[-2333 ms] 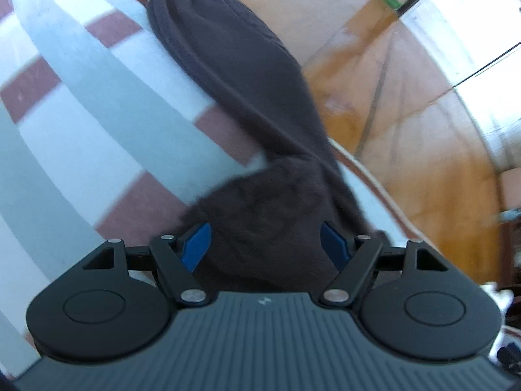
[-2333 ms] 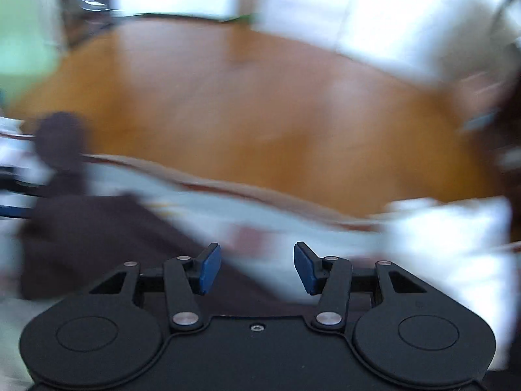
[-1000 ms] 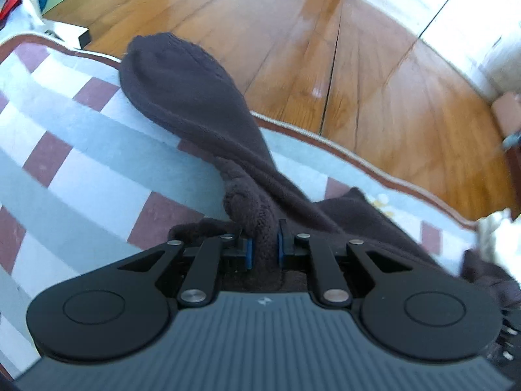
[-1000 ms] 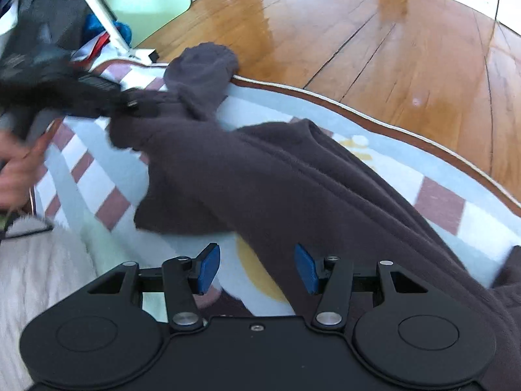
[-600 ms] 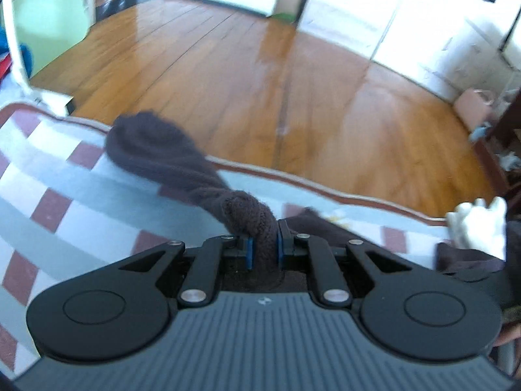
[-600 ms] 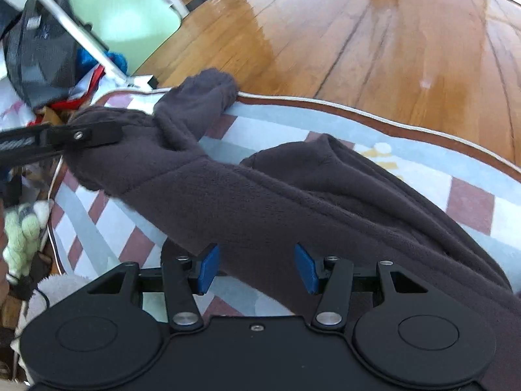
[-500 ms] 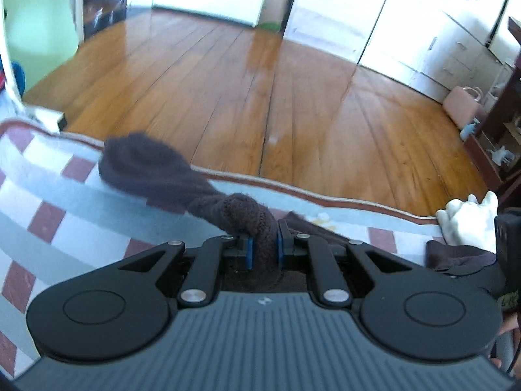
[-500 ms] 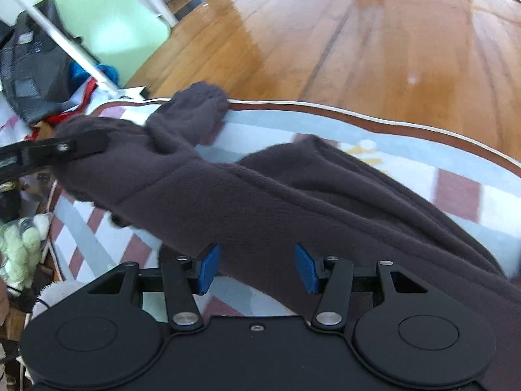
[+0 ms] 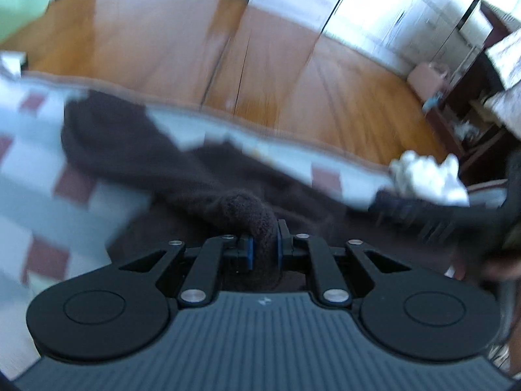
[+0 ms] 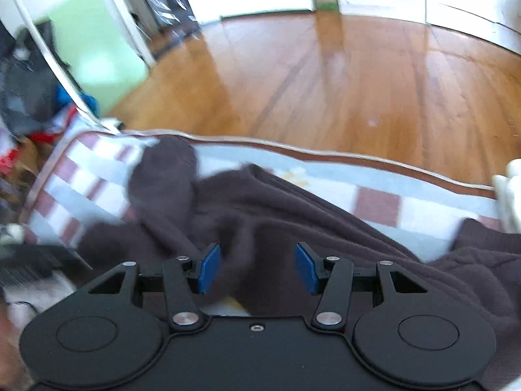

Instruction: Fold clothes

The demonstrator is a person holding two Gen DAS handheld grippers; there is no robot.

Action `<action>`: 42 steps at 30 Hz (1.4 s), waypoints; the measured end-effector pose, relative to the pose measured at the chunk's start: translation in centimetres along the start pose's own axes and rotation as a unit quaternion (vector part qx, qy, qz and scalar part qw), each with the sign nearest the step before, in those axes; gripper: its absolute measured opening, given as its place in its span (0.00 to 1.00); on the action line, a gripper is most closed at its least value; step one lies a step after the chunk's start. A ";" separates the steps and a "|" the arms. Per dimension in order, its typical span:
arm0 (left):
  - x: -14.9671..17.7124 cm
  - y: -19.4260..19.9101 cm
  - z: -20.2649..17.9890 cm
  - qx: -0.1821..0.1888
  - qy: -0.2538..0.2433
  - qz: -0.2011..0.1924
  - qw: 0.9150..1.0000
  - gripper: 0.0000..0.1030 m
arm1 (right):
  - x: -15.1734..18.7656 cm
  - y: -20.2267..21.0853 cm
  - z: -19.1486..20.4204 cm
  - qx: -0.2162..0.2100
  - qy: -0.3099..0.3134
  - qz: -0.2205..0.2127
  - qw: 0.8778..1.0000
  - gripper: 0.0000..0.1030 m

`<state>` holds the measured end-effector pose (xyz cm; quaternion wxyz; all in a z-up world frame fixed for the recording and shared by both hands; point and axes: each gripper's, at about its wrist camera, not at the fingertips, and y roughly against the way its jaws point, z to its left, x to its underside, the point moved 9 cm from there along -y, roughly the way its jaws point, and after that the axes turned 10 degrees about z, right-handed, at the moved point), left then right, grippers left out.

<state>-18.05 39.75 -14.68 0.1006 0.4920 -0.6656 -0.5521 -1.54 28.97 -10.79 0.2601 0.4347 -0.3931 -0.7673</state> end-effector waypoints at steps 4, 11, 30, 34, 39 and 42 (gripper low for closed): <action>3.5 -1.9 0.7 -0.001 0.024 0.035 0.999 0.11 | -0.1 -2.2 1.4 -0.038 0.018 0.014 0.999 0.55; 4.2 -1.8 0.7 -0.021 0.006 0.037 0.999 0.11 | -2.3 -8.3 6.6 -0.176 0.020 0.097 0.979 0.70; -4.8 8.5 1.8 -0.119 -0.057 -0.085 0.988 0.64 | 1.7 -2.6 3.6 -0.274 0.004 0.101 0.956 0.17; -7.4 4.1 3.6 -0.185 -0.059 -0.049 0.980 0.67 | 4.7 0.7 1.3 -0.274 -0.006 0.132 0.953 0.17; -8.9 -1.8 5.9 -0.189 -0.021 0.014 0.982 0.67 | 8.4 2.5 0.2 -0.248 0.006 0.191 0.950 0.17; -9.3 -3.3 7.0 -0.193 0.001 0.025 0.981 0.73 | 9.9 2.9 -1.4 -0.207 0.019 0.222 0.953 0.17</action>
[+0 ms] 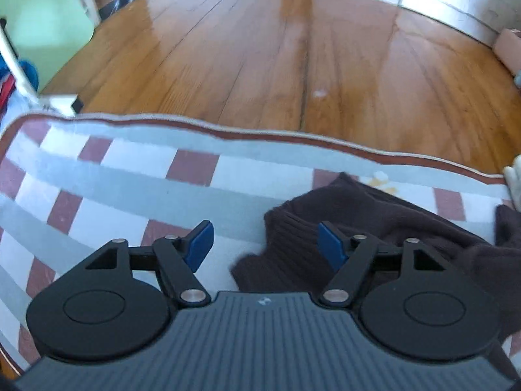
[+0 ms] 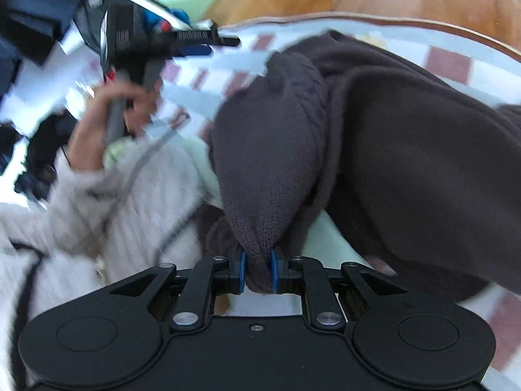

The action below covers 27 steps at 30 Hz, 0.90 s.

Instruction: Fold clothes

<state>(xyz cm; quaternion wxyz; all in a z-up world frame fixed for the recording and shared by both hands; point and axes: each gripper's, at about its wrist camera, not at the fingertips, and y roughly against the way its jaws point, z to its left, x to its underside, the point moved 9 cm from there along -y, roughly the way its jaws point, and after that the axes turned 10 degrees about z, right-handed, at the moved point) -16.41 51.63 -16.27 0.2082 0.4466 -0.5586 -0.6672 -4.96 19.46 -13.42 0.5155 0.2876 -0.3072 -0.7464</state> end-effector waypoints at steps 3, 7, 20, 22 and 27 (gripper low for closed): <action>0.4 -1.6 0.4 0.010 0.016 0.026 0.999 0.76 | 1.1 0.3 -1.9 0.043 -0.010 0.025 0.999 0.17; 1.0 -2.5 -1.2 0.030 -0.018 0.024 0.999 0.75 | 2.2 -0.5 -5.2 0.197 -0.029 0.068 0.978 0.25; 9.7 -2.7 -12.9 0.338 -0.139 0.180 0.913 0.51 | -3.0 7.2 -8.5 0.208 -0.149 -0.119 0.959 0.46; 9.8 -2.3 -13.7 0.336 -0.158 0.172 0.912 0.46 | -5.2 7.0 -8.8 0.216 -0.129 -0.122 0.960 0.47; 5.7 -0.6 -11.4 0.247 -0.177 0.077 0.950 0.52 | -9.5 5.2 -10.2 0.236 -0.092 -0.106 0.962 0.49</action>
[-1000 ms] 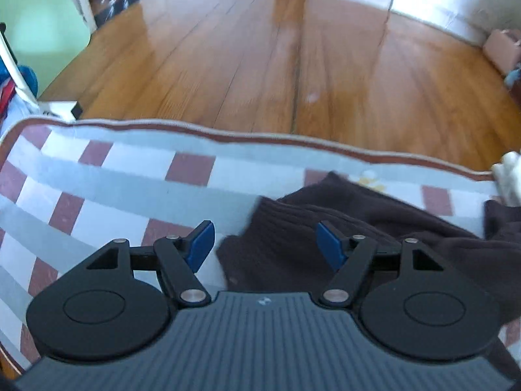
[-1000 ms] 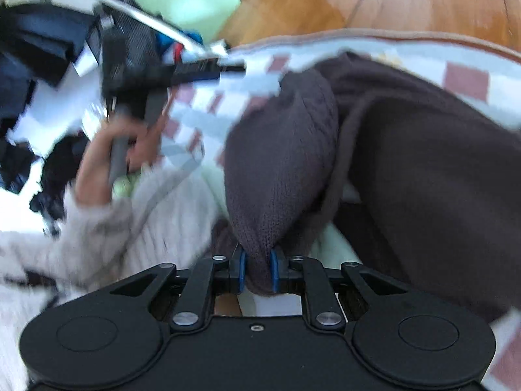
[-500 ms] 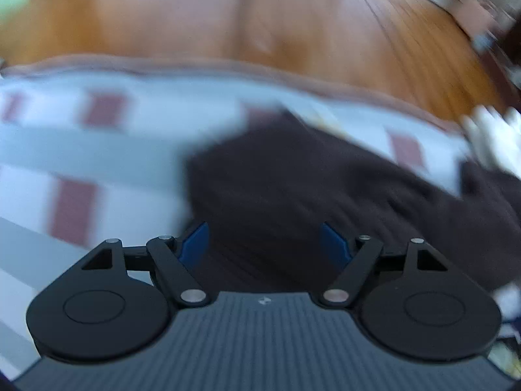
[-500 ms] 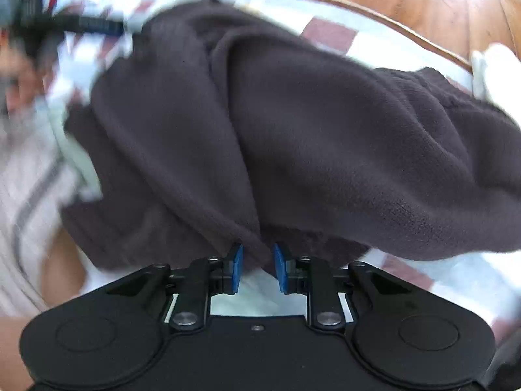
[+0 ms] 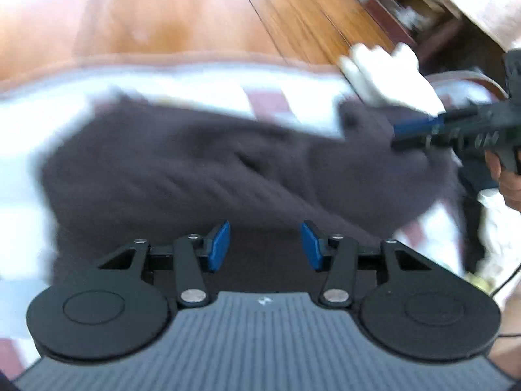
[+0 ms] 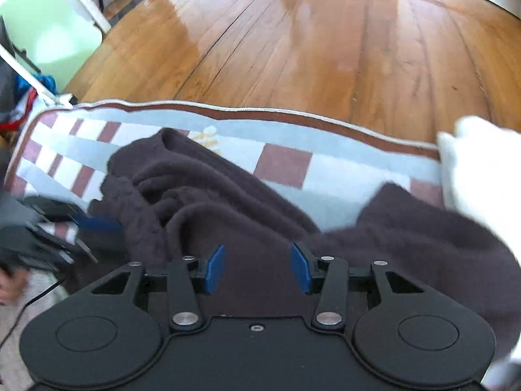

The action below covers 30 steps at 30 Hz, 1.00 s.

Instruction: Fold clothes

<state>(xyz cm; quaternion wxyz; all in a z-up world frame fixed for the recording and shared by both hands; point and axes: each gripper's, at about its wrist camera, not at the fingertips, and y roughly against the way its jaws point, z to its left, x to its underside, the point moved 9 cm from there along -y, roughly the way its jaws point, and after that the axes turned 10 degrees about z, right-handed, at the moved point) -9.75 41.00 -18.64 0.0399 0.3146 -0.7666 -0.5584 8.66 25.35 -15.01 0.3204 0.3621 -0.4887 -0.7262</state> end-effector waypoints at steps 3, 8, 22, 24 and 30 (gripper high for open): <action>-2.8 3.2 4.3 -0.046 0.038 -0.051 0.997 0.67 | -1.8 -1.0 -0.5 0.048 0.016 -0.013 0.999 0.50; -6.6 2.4 13.2 -0.086 0.132 -0.038 0.987 0.69 | -5.2 -4.7 0.5 0.038 -0.012 -0.020 0.999 0.52; -5.0 2.1 18.5 -0.139 0.174 -0.074 0.972 0.69 | 13.1 -5.2 -2.7 0.044 -0.065 0.243 0.967 0.41; -5.2 1.6 17.8 -0.114 0.167 -0.069 0.977 0.69 | 14.8 -4.8 -3.4 0.057 -0.076 0.258 0.961 0.41; -4.7 -1.6 16.4 -0.080 0.167 -0.015 0.983 0.69 | 12.8 -0.7 -3.4 0.135 -0.030 0.179 0.974 0.42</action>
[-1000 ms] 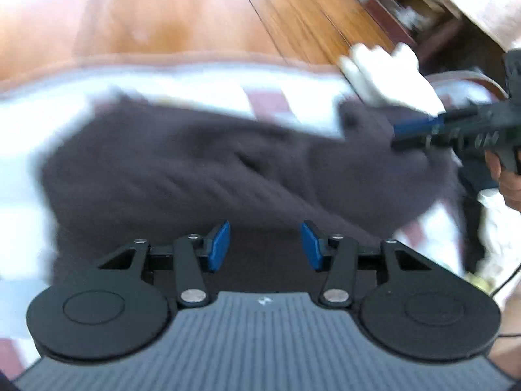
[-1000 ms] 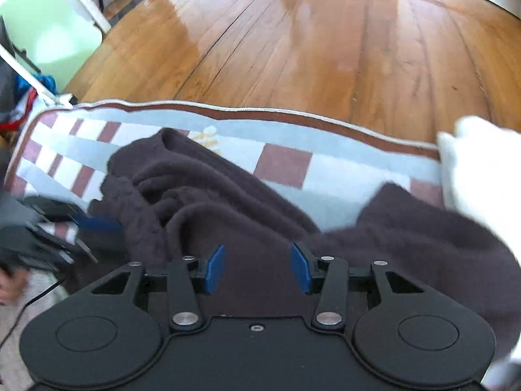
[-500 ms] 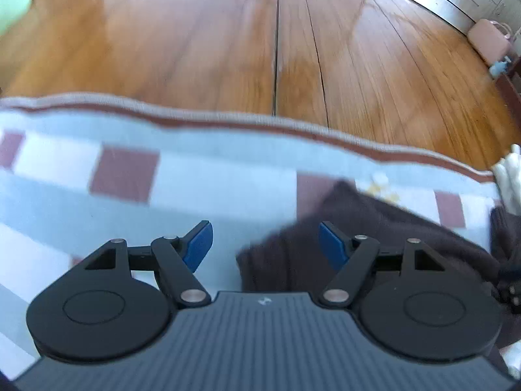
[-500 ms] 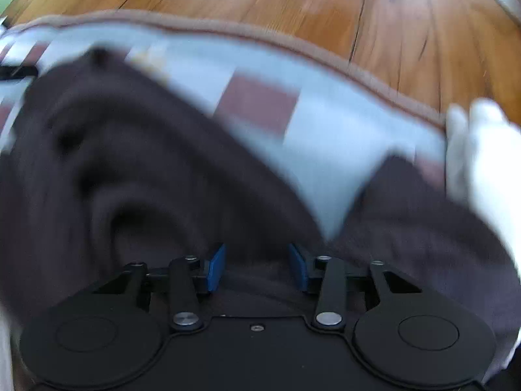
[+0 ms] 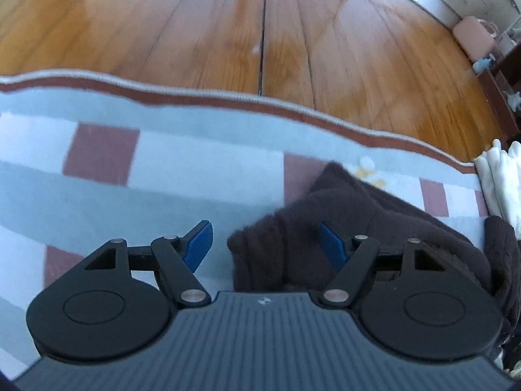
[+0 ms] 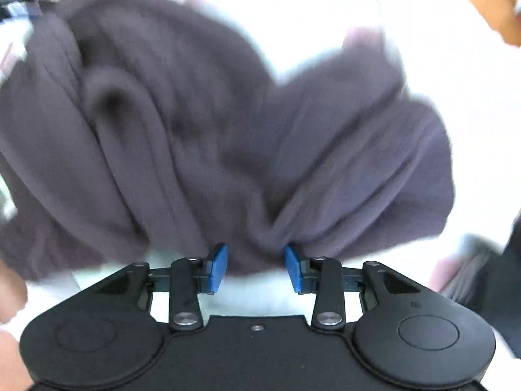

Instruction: Fold clothes

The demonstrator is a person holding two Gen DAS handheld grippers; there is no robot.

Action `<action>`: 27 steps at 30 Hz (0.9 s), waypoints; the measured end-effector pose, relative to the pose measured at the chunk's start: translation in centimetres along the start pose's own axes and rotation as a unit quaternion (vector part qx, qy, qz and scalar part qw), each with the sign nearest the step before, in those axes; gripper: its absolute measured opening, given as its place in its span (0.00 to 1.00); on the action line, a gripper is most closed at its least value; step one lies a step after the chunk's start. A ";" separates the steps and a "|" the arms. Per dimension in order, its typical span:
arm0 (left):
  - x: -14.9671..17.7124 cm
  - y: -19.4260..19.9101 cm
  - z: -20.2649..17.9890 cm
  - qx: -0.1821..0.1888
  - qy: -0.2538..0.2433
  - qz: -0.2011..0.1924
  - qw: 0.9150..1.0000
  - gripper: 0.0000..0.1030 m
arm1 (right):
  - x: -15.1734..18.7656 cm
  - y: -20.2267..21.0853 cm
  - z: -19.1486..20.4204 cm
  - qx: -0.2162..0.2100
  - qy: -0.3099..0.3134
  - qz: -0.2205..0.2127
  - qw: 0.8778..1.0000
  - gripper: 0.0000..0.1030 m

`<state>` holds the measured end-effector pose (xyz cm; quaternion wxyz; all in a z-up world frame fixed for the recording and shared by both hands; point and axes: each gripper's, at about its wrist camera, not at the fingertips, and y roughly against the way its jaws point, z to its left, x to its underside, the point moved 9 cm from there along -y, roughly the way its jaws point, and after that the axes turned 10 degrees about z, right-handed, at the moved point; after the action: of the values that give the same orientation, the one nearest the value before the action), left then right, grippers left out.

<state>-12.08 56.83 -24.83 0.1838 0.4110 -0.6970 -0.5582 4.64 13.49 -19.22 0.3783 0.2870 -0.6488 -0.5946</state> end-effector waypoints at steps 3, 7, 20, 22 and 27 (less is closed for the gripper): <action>-0.7 -0.8 0.9 0.023 0.045 0.001 0.999 0.69 | -3.6 4.7 -0.1 -0.027 0.007 -0.116 0.993 0.47; -0.7 -1.9 0.2 0.059 0.033 0.018 0.998 0.68 | -6.8 2.8 0.6 -0.034 0.033 -0.084 0.995 0.62; -0.1 -4.3 -2.5 0.192 0.078 0.053 0.977 1.00 | -13.5 -4.7 -0.5 -0.067 0.002 -0.037 0.997 0.65; -0.2 -4.5 -3.1 0.172 0.056 0.045 0.983 0.97 | -13.1 -4.5 0.0 -0.077 -0.003 -0.058 0.995 0.44; 1.1 -4.4 -5.0 0.052 -0.047 0.024 0.997 0.21 | -10.1 -1.0 2.5 -0.025 0.049 -0.142 0.988 0.17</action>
<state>-7.53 52.71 -27.56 0.1431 0.3763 -0.7424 -0.5354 8.03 23.10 -21.75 0.3285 0.3959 -0.5666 -0.6436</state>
